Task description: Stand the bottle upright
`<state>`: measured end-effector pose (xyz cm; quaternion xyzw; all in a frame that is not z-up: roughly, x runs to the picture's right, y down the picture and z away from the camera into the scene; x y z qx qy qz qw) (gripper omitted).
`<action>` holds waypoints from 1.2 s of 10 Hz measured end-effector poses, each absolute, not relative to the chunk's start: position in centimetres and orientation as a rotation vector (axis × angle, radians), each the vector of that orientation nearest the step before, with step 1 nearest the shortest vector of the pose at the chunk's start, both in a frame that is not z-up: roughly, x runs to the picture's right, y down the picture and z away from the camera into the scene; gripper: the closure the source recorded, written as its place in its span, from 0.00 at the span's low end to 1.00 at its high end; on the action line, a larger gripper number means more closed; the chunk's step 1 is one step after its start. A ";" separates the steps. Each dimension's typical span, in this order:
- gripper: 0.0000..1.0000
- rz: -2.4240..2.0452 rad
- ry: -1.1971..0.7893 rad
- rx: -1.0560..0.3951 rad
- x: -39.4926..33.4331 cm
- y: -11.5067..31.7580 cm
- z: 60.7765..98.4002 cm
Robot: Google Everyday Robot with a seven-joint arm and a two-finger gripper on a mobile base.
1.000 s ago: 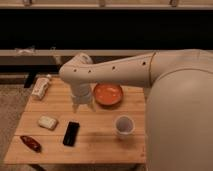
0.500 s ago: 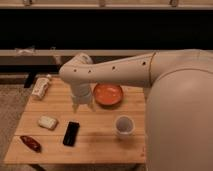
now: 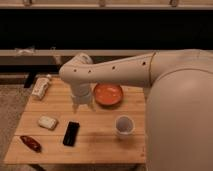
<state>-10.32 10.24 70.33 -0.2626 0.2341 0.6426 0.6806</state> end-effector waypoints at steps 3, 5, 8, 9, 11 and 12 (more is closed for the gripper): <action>0.35 1.438 0.507 -0.581 -10.9 9.6 70.3; 0.35 1.435 0.471 -0.587 -13.3 8.1 70.3; 0.35 1.427 0.429 -0.571 -18.9 4.9 70.6; 0.35 1.420 0.413 -0.566 -21.0 3.8 70.8; 0.35 1.395 0.370 -0.570 -25.7 1.8 71.5; 0.35 1.375 0.355 -0.571 -28.3 0.7 72.3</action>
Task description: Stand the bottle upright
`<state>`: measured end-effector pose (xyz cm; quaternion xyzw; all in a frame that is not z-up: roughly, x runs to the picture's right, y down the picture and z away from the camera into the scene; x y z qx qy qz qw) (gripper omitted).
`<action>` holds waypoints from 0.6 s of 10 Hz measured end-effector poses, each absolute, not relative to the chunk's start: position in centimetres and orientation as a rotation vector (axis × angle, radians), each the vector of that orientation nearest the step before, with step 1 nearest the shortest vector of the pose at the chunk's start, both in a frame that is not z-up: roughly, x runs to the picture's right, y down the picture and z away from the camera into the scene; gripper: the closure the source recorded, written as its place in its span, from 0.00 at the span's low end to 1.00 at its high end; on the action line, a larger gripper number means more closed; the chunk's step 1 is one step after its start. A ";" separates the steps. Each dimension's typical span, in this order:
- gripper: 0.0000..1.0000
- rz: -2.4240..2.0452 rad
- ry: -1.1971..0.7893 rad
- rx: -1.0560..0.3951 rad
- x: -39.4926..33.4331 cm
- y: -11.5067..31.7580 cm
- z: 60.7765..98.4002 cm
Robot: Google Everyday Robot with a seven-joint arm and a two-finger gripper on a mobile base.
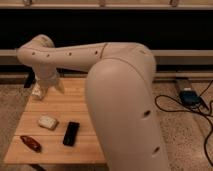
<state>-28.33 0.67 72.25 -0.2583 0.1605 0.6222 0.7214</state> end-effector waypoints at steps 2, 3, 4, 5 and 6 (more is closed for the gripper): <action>0.35 1.346 0.342 -0.573 -32.4 -1.1 74.0; 0.35 1.337 0.349 -0.579 -33.8 -1.7 74.9; 0.35 1.323 0.361 -0.579 -35.6 -2.4 76.8; 0.35 1.310 0.377 -0.581 -36.9 -2.9 78.4; 0.35 1.298 0.390 -0.583 -37.7 -3.0 79.6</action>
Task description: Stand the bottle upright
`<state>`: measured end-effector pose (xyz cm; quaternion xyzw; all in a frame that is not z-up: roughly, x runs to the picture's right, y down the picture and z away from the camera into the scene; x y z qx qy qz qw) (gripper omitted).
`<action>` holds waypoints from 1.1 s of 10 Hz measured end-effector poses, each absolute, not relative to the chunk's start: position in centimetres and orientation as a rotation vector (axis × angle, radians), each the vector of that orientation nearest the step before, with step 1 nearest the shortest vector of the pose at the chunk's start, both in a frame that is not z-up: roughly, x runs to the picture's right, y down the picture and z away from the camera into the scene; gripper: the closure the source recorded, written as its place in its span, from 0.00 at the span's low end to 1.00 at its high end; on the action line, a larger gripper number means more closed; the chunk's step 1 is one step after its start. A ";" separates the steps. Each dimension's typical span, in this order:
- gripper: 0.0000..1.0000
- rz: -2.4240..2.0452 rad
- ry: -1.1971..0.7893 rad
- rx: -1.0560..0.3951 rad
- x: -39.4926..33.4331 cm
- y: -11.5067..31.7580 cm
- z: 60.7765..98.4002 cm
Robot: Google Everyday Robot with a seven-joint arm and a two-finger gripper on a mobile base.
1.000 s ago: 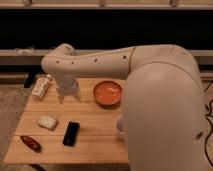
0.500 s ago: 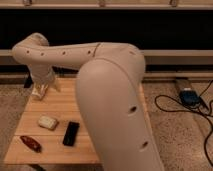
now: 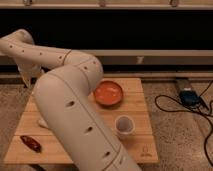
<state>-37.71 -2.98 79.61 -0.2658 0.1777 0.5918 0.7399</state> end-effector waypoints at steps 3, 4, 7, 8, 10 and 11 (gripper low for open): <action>0.35 1.267 0.412 -0.579 -39.4 -3.1 81.9; 0.35 1.277 0.410 -0.591 -39.6 -3.1 82.4; 0.35 1.329 0.370 -0.603 -39.2 -2.4 86.4; 0.35 1.348 0.350 -0.598 -39.4 -1.4 87.5; 0.35 1.366 0.320 -0.584 -40.1 -0.1 88.0; 0.35 1.374 0.295 -0.551 -40.4 0.3 88.1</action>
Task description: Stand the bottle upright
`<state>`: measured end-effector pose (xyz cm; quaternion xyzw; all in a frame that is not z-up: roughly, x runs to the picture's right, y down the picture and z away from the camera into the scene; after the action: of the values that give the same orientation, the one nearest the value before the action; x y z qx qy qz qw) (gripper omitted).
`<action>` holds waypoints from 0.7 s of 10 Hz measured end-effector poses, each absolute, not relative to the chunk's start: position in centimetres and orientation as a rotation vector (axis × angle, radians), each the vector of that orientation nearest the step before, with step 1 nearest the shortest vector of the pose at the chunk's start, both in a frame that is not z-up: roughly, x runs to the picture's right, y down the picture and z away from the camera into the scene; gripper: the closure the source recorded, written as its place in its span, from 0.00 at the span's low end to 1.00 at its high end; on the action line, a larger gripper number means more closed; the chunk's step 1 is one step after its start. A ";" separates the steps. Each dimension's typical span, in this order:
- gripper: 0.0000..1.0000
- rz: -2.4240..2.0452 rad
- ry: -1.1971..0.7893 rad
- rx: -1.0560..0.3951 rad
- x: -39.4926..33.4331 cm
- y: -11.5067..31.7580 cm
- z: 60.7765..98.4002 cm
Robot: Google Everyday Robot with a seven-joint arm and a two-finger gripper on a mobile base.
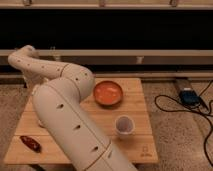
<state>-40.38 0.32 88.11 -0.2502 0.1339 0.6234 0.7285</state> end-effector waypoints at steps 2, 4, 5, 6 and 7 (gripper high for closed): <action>0.35 1.395 0.214 -0.443 -41.3 0.3 87.4; 0.35 1.413 0.194 -0.394 -42.4 0.1 87.2; 0.35 1.427 0.195 -0.382 -42.6 -0.2 87.3; 0.35 1.435 0.194 -0.377 -42.8 -0.4 87.3; 0.35 1.445 0.203 -0.378 -43.2 -0.3 87.7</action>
<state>-43.21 -0.34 87.72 -0.1716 0.0921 0.6562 0.7290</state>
